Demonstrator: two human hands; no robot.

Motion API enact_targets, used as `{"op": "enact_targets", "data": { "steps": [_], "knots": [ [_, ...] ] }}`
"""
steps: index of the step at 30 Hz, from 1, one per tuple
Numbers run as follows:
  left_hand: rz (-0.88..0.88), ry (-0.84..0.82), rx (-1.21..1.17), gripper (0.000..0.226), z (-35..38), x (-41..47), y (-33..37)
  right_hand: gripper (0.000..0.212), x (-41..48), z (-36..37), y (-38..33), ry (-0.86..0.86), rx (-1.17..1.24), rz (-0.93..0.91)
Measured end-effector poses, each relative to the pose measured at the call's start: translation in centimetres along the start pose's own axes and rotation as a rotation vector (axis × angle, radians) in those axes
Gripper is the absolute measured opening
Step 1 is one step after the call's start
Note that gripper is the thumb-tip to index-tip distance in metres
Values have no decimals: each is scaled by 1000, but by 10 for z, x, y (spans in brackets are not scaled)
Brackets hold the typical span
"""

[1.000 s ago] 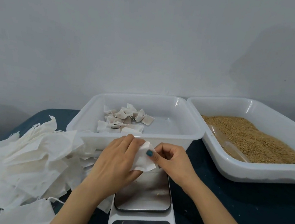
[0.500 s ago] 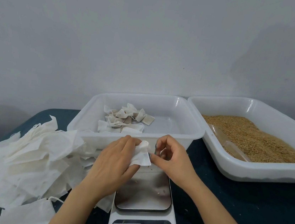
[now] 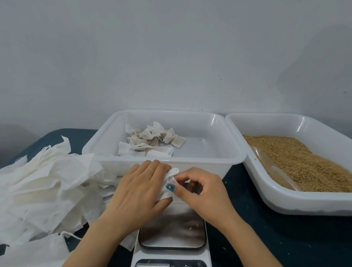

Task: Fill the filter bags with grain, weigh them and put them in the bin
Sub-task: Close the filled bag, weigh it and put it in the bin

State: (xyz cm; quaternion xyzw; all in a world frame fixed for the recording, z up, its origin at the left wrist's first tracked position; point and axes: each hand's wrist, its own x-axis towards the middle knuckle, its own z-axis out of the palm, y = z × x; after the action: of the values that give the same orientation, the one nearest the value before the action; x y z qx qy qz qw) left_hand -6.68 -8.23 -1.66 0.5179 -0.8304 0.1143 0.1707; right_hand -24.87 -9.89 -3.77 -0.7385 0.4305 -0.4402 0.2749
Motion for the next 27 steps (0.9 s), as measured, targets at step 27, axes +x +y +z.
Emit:
{"op": "enact_targets", "data": {
  "steps": [27],
  "knots": [
    [-56,17,-454,25,12,-2,-1,20,-5,1,-7,173,-407,-362]
  ]
}}
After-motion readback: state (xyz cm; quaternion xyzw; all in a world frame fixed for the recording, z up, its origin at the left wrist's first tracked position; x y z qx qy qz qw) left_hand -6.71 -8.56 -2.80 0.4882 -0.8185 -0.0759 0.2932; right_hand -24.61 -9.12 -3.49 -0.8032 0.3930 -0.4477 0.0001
